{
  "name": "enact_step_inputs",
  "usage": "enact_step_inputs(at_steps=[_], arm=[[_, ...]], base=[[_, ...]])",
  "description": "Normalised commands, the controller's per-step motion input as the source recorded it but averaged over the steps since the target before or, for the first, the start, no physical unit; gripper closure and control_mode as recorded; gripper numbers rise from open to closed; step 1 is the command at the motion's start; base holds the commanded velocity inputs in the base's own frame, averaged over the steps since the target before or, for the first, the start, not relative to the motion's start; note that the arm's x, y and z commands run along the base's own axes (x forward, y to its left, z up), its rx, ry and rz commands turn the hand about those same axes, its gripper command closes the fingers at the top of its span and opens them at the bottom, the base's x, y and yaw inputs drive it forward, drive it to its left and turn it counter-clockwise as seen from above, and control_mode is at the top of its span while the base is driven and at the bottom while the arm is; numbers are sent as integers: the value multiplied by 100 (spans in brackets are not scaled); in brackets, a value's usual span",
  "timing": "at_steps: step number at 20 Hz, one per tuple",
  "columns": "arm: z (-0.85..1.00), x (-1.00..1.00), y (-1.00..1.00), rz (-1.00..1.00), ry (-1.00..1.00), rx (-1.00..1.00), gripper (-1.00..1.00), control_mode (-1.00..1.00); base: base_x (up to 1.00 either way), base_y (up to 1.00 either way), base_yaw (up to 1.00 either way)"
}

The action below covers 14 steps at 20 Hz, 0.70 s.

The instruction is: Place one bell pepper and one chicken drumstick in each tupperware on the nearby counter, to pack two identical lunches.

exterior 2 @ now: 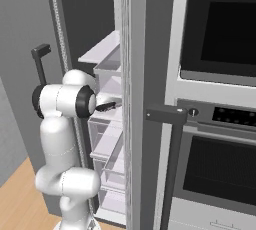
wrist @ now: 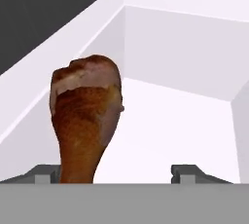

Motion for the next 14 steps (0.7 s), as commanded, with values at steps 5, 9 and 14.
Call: enact_step_inputs(at_steps=[5, 9, 14], arm=[[-70, 14, 27, 2, 0, -12, -100, -100], [-55, 4, 13, 4, 0, -5, -100, -100], [-54, 0, 0, 5, 4, 0, -100, -100]], base=[[0, 0, 0], [0, 0, 0], [0, 0, 0]])
